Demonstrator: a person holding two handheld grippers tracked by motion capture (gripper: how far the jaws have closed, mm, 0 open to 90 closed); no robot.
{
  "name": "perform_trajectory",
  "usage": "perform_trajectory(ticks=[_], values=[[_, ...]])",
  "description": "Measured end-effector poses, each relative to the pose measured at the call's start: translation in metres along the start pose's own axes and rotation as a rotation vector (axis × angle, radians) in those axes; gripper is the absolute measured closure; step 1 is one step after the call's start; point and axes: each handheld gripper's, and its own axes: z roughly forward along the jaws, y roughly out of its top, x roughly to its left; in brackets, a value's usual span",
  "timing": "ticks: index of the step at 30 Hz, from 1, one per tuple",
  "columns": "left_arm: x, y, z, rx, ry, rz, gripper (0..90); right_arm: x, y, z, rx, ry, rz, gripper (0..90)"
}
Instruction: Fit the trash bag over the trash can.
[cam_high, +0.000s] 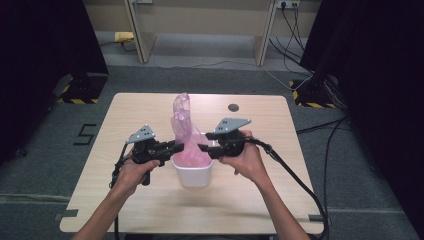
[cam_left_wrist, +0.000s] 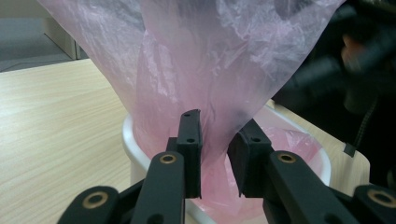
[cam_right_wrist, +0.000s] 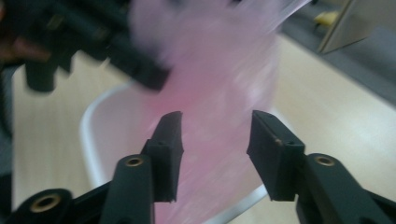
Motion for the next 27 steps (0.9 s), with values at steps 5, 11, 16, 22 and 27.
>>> perform_trajectory(ticks=[5,11,16,22,27], values=[[0.001,-0.001,0.001,0.009,-0.006,0.006,73.5,-0.030,0.020,0.013,-0.067,-0.009,0.095,50.5],[0.001,-0.002,0.002,0.016,-0.016,0.011,71.9,-0.039,0.030,0.050,-0.010,0.031,0.133,49.4],[0.003,-0.002,-0.003,0.013,0.016,0.017,51.8,-0.036,0.023,0.064,0.026,0.103,0.089,81.2],[-0.007,0.009,-0.014,0.020,0.059,0.058,30.7,-0.021,0.013,0.040,0.014,0.034,-0.004,84.6],[-0.014,0.016,-0.019,-0.007,0.066,0.080,26.0,-0.008,-0.002,0.026,0.021,0.005,-0.044,80.6]])
